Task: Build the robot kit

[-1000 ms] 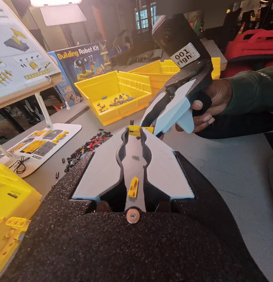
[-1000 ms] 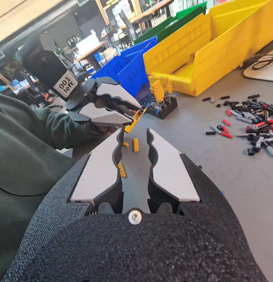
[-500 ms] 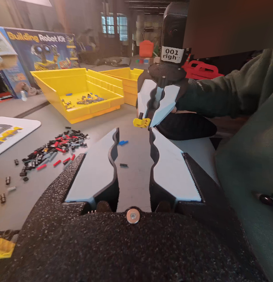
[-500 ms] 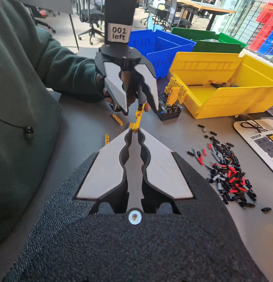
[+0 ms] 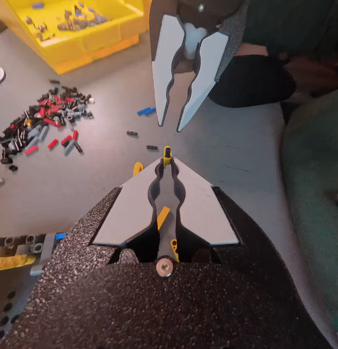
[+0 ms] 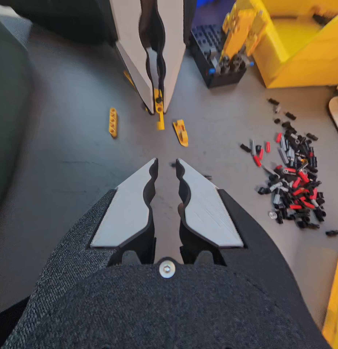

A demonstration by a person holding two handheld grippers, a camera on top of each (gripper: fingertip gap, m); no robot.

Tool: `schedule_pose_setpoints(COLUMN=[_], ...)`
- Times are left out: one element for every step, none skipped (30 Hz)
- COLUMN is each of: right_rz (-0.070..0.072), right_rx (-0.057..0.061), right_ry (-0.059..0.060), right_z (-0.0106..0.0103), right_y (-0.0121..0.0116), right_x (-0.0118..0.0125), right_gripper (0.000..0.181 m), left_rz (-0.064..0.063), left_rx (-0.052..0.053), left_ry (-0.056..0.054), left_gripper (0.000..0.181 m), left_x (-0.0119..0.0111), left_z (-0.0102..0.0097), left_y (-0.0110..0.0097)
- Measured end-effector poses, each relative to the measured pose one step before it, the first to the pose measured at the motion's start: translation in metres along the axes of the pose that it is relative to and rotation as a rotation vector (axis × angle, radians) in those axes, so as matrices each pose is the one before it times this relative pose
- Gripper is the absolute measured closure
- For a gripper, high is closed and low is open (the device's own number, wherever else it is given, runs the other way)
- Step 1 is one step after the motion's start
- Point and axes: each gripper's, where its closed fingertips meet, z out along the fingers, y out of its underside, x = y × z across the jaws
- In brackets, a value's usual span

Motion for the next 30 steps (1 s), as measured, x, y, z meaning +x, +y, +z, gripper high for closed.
schedule_pose_setpoints(right_rz=[0.0057,0.0172,0.0278,0.0308,0.0432,0.0564,0.0559,0.0394,0.012,0.0073,0.0201,0.0217,0.0268,0.0293,0.0244,0.0238,0.0247,0.0216,0.0156,0.0062,-0.0053,-0.0099,-0.0096,-0.009,-0.009,-0.0112,-0.0191,-0.0175,-0.0425,-0.0658], right_rx=[-0.0692,-0.0486,-0.0439,-0.0435,-0.0276,-0.0037,0.009,-0.0005,-0.0112,-0.0106,-0.0076,-0.0027,0.0151,0.0071,0.0109,0.0119,0.0108,0.0092,0.0046,-0.0015,-0.0065,-0.0092,-0.0101,-0.0076,-0.0005,0.0028,0.0037,0.0027,0.0037,0.013], right_ry=[0.004,-0.0092,-0.0057,0.0093,0.0301,0.0065,-0.008,0.017,0.0309,0.0284,0.0309,0.0281,0.0194,0.0202,0.0214,0.0176,0.0087,0.001,0.0003,0.0018,-0.0047,-0.0072,-0.0106,-0.0091,-0.0153,-0.0282,-0.0211,-0.0244,-0.0188,-0.0164], right_z=[0.00354,0.0037,0.00367,0.00365,0.00312,0.002,0.00111,0.00124,0.00168,0.00225,0.00236,0.00214,0.00049,-0.00003,-0.00045,-0.00043,-0.00015,0.00004,0.00003,0.00033,0.00044,0.00046,0.00034,0.00041,0.00051,0.00027,0.00012,0.00005,-0.00028,-0.00079], right_y=[0.0105,0.00517,0.00278,0.00227,0.00017,-0.00281,-0.00376,-0.00133,0.00116,0.00196,0.00174,0.00167,-0.00066,0.00057,0.00043,0.0003,0.00031,0.00016,-0.00008,-0.00017,-0.00037,-0.00044,-0.00029,-0.00037,-0.00069,-0.00043,-0.00014,-0.00015,-0.00024,-0.00158], right_x=[0.0056,0.00215,0.00104,0.00179,0.0039,-0.00039,-0.00329,-0.00043,0.00062,-0.00023,0.00074,0.00078,-0.00029,0.00009,0.00016,-0.00036,-0.00072,-0.00017,0.00111,0.00147,0.00026,0.00011,0.00024,0.00105,0.00094,-0.00016,0.0013,-0.00009,-0.0007,-0.00231], right_gripper=[0.162,0.162,0.162,0.162,0.162,0.162,0.162,0.162,0.161,0.159,0.158,0.158,0.159,0.159,0.159,0.16,0.162,0.162,0.164,0.166,0.167,0.167,0.167,0.17,0.173,0.173,0.178,0.178,0.178,0.179], left_rz=[-0.03,-0.0277,-0.0153,-0.0086,-0.0102,-0.0094,-0.0074,-0.0052,-0.0036,-0.0042,-0.0049,-0.0028,-0.0001,0.0007,0.0003,-0.0001,0.0008,0.0005,-0.0012,-0.0023,-0.0011,0.0008,0.0015,0.0023,0.0021,0.0014,0.0004,-0.0028,-0.0069,-0.0101], left_rx=[-0.0278,-0.0278,-0.0195,-0.011,-0.0074,-0.0003,0.0019,0.0001,0.0014,0.0033,0.0024,0.0016,0.0012,-0.0003,0.0,0.0019,0.0024,0.002,0.0016,-0.0001,-0.0001,-0.0003,-0.0018,-0.0016,-0.0012,-0.0008,-0.0001,0.0008,0.0024,0.0033], left_ry=[-0.0113,-0.0075,-0.0161,-0.0166,-0.0081,-0.0073,-0.008,-0.0072,-0.0061,-0.0014,0.0016,-0.0012,-0.0042,-0.0025,0.0,-0.001,0.0009,0.0033,0.0014,0.0007,0.0024,0.0026,0.0012,0.001,0.0018,0.0013,0.0027,0.0077,0.012,0.0156], left_gripper=[0.175,0.175,0.175,0.175,0.175,0.175,0.175,0.175,0.175,0.175,0.175,0.175,0.175,0.175,0.175,0.175,0.175,0.175,0.175,0.175,0.175,0.175,0.175,0.175,0.175,0.175,0.175,0.175,0.175,0.175], left_x=[-0.00334,-0.00232,-0.00298,-0.00275,-0.0014,-0.00154,-0.00171,-0.00187,-0.00168,-0.001,-0.00024,-0.00043,-0.00052,-0.00018,0.00036,0.00024,0.00055,0.00081,0.00044,0.00026,0.0006,0.00063,0.00047,0.00046,0.00046,0.00047,0.00047,0.00096,0.00126,0.00146], left_z=[0.00237,0.00249,0.00231,0.00165,0.00113,0.00058,0.00003,-0.00022,-0.00028,-0.00025,-0.00008,-0.00001,-0.00009,-0.00013,-0.00016,-0.0002,-0.00024,-0.00009,-0.00011,0.00017,0.00029,0.00035,0.00023,0.00014,-0.00001,-0.00028,-0.00025,-0.00038,-0.00013,-0.00017], left_y=[0.00566,0.005,0.00373,0.00268,0.00189,0.00066,0.00014,0.00022,0.00006,-0.00012,-0.00015,0.00005,-0.00002,0.00003,-0.00007,-0.00032,-0.00058,-0.00043,-0.00028,0.0,0.00008,0.00019,0.0003,0.00024,0.00017,-0.00003,-0.00016,-0.00035,-0.00042,-0.00034])
